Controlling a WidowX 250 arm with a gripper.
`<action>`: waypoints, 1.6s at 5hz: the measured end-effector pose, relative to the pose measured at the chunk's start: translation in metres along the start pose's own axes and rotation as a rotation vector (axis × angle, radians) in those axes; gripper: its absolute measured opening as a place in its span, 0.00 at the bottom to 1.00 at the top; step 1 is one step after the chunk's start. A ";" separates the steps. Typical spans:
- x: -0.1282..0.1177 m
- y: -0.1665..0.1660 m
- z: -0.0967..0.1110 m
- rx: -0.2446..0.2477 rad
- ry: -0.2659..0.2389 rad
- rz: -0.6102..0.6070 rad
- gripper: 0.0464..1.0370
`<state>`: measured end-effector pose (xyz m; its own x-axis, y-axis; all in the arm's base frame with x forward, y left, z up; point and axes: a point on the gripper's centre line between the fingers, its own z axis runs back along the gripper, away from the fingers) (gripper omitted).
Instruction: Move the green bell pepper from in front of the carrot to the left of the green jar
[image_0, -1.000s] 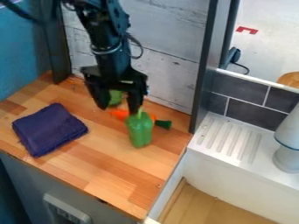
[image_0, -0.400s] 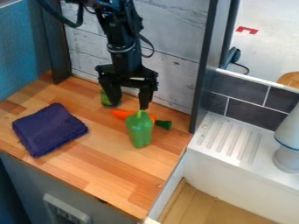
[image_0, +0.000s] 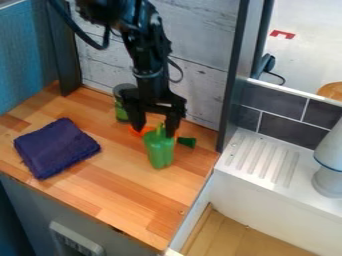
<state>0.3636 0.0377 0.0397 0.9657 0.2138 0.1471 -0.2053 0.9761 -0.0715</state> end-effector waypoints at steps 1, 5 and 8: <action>0.005 -0.001 -0.003 -0.006 -0.067 0.031 0.69; -0.019 0.008 0.042 -0.085 -0.119 0.109 0.07; -0.034 0.066 0.060 -0.029 -0.122 0.163 0.06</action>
<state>0.3081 0.0967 0.0887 0.8933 0.3734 0.2500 -0.3504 0.9272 -0.1326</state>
